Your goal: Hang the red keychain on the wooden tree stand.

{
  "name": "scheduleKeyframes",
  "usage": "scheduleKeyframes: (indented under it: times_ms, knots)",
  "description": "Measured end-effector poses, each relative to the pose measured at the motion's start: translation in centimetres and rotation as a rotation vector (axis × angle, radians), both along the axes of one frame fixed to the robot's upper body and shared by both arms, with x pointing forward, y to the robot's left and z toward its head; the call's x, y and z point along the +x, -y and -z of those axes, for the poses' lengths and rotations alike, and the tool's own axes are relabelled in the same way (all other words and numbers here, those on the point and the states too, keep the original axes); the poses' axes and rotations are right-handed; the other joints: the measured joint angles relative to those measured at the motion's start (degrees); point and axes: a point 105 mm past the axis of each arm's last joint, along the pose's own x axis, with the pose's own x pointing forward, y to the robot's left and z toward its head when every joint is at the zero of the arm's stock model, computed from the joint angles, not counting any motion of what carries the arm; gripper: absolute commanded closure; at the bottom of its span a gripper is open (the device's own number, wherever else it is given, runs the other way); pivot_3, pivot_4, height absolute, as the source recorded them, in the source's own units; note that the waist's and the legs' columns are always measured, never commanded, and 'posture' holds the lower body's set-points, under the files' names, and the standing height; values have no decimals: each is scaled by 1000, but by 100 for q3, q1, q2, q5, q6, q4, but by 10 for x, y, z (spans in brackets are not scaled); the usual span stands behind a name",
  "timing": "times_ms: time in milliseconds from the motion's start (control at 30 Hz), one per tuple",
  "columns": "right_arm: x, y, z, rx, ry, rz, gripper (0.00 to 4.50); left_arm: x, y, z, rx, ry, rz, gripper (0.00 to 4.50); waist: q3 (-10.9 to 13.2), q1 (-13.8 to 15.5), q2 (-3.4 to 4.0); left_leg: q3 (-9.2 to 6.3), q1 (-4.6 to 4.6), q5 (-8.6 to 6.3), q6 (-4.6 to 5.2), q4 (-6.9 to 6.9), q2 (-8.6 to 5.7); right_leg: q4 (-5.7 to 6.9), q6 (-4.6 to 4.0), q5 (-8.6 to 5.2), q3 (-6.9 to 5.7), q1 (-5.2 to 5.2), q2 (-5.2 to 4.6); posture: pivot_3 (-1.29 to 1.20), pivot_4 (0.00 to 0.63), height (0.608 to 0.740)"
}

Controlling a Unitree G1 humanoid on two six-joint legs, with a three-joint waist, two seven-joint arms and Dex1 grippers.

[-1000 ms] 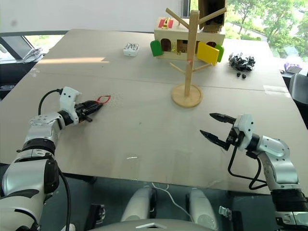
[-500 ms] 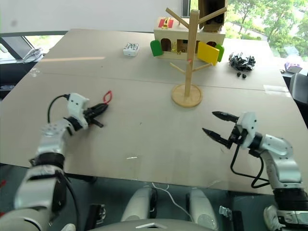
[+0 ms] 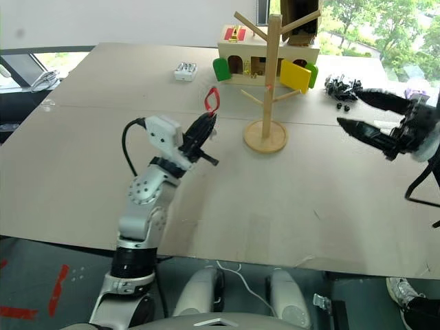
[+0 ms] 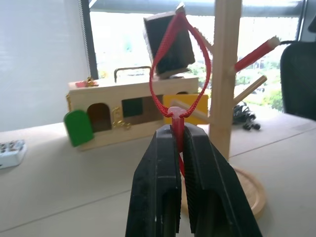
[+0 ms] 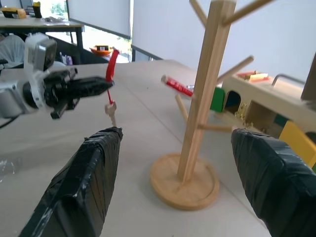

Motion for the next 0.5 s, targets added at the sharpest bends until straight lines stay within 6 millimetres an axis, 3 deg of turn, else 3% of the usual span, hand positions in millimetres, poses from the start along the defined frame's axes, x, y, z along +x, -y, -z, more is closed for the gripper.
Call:
scheduleKeyframes:
  times_ms: [233,500]
  knots:
    - [-1,2,-6,-4,-24,3,689,9,43,-5,3,-1,79,4480,1,17,-1,-4,-7,0,1,-2,-7,-11,2,-1,-2,0,-4,0,150,735]
    - [-1,2,-6,-18,-15,14,689,10,72,-1,16,-29,159,4480,1,7,-1,-4,-7,0,1,-4,-8,-15,3,-1,-2,0,-5,0,150,735]
